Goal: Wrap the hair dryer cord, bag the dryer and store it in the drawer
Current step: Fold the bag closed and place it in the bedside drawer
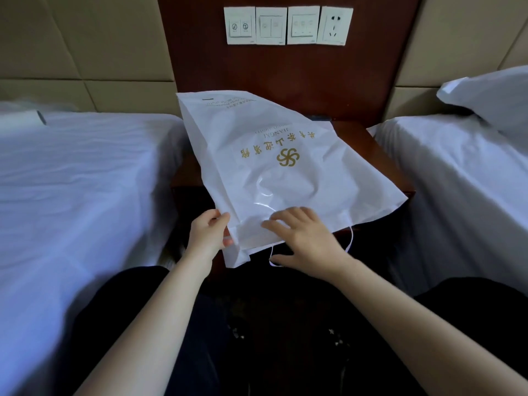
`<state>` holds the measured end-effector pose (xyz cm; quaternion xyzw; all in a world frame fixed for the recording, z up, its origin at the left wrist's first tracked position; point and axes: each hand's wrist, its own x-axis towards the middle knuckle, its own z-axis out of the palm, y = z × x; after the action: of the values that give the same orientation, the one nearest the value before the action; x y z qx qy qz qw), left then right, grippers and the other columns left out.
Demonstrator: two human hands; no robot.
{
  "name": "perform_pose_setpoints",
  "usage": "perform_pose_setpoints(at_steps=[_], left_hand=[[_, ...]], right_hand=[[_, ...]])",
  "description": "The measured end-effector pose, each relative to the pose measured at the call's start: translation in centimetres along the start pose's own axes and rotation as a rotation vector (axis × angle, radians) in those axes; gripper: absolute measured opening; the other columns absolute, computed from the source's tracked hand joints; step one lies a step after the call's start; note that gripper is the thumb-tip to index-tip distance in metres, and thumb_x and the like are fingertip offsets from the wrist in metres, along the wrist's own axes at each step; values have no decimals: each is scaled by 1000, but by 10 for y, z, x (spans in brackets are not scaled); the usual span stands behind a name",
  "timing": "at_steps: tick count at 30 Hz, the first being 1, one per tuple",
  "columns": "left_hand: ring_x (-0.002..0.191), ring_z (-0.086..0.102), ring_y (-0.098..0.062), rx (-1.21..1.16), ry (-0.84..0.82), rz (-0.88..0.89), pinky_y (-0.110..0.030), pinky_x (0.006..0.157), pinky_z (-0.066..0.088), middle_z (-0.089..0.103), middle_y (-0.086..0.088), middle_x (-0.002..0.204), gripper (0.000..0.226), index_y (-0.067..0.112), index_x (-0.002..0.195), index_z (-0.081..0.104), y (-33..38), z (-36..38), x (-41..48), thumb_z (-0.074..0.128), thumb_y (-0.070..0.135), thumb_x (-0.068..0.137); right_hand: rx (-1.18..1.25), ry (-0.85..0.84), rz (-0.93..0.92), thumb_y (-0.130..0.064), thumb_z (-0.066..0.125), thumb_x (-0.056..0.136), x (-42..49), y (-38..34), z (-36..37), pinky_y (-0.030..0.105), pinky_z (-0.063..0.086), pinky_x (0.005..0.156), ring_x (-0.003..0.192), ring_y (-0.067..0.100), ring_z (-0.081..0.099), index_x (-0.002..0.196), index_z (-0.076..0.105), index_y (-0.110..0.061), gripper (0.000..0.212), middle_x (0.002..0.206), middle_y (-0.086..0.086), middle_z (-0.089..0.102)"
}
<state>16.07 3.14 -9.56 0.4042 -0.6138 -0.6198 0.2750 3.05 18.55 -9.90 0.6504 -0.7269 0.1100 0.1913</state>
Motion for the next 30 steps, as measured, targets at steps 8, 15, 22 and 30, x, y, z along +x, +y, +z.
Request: perform_pose_setpoints(at_steps=[8,15,22,30], left_hand=[[66,57,-19,68,-37,85,-28,59,51,59,-8,73,24,8,77,60,11,-6,10,53,22,95],[27,40,-2,105,177,77,-25,52,52,45,-3,41,41,5,54,48,8,-7,21,55,15,92],[59,56,-13,55,217,194,-21,47,53,55,1,76,14,7,94,52,15,-4,10,59,18,90],[95,62,-26,337,41,355,-42,86,53,64,-3,93,33,9,102,57,28,-5,-3,42,38,96]], right_hand=[[-175,243,-214,-5,65,64,30,-8,19,31,33,51,51,22,42,61,48,-16,20,56,0,44],[-132,372,-204,9,62,59,20,-5,-11,30,27,43,42,22,31,57,45,-12,27,55,3,39],[-62,318,-202,8,67,63,1,-7,-21,29,25,36,41,23,30,60,44,-10,30,59,6,41],[60,335,-190,8,47,68,1,-24,-24,26,24,33,49,18,22,71,38,-15,24,65,6,49]])
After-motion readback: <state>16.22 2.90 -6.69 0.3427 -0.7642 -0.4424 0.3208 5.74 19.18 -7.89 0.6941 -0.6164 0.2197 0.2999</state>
